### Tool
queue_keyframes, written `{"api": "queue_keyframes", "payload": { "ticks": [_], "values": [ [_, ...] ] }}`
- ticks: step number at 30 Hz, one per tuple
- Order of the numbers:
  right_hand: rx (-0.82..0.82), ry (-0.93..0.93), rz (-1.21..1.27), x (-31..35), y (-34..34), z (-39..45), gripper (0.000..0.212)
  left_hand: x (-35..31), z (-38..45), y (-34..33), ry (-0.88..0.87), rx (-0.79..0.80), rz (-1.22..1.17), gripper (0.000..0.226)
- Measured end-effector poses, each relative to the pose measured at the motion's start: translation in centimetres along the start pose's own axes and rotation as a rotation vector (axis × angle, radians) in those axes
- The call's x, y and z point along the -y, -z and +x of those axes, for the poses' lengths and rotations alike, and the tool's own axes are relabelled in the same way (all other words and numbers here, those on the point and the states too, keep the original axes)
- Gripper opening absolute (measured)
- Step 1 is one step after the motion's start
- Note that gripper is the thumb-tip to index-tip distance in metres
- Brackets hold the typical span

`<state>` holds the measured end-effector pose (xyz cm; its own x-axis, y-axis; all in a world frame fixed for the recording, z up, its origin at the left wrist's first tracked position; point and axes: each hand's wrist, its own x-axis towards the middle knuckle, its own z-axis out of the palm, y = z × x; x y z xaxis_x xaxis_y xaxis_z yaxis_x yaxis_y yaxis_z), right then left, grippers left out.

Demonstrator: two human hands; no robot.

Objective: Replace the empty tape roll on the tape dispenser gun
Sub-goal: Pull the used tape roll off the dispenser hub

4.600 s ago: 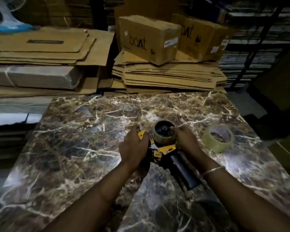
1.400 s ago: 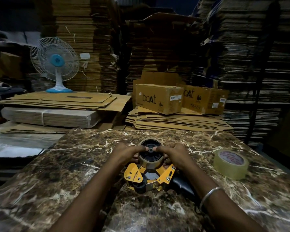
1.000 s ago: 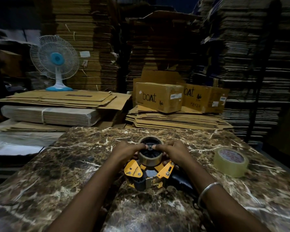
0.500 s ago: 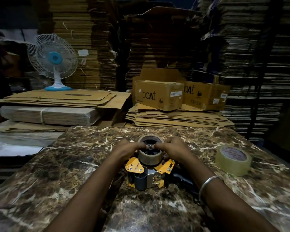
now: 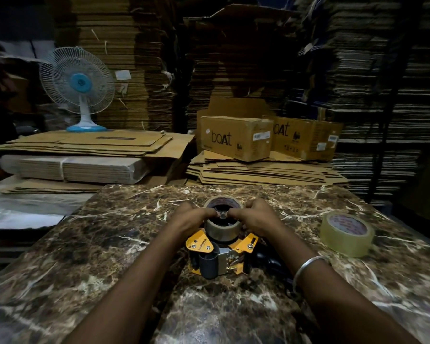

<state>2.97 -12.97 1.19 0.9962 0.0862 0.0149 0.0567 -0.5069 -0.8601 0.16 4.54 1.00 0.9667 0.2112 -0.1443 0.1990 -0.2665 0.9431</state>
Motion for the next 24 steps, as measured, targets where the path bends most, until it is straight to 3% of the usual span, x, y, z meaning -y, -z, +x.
{"api": "queue_keyframes", "payload": {
  "ticks": [3, 7, 12, 15, 17, 24],
  "values": [
    [0.034, -0.027, 0.039, -0.07, 0.1, 0.36, 0.042, -0.16, 0.09, 0.07, 0.01, 0.02, -0.021, 0.046],
    [0.083, -0.055, 0.069, 0.04, 0.08, 0.55, 0.055, -0.11, 0.36, 0.12, 0.014, 0.048, -0.036, 0.044],
    [0.047, -0.001, -0.007, 0.11, -0.2, 0.56, 0.037, -0.06, 0.71, -0.3, 0.013, 0.032, -0.013, 0.054],
    [0.028, -0.001, -0.034, 0.19, -0.41, 0.35, 0.042, -0.12, 0.9, -0.33, 0.026, 0.041, 0.016, 0.061],
    [0.035, -0.018, 0.009, 0.26, -0.43, 0.31, 0.047, -0.21, 0.94, -0.17, 0.046, 0.075, 0.011, 0.058],
    [-0.011, -0.014, 0.053, 0.07, -0.61, 0.59, 0.032, -0.31, 0.85, -0.22, 0.025, 0.099, 0.008, 0.044]
  ]
}}
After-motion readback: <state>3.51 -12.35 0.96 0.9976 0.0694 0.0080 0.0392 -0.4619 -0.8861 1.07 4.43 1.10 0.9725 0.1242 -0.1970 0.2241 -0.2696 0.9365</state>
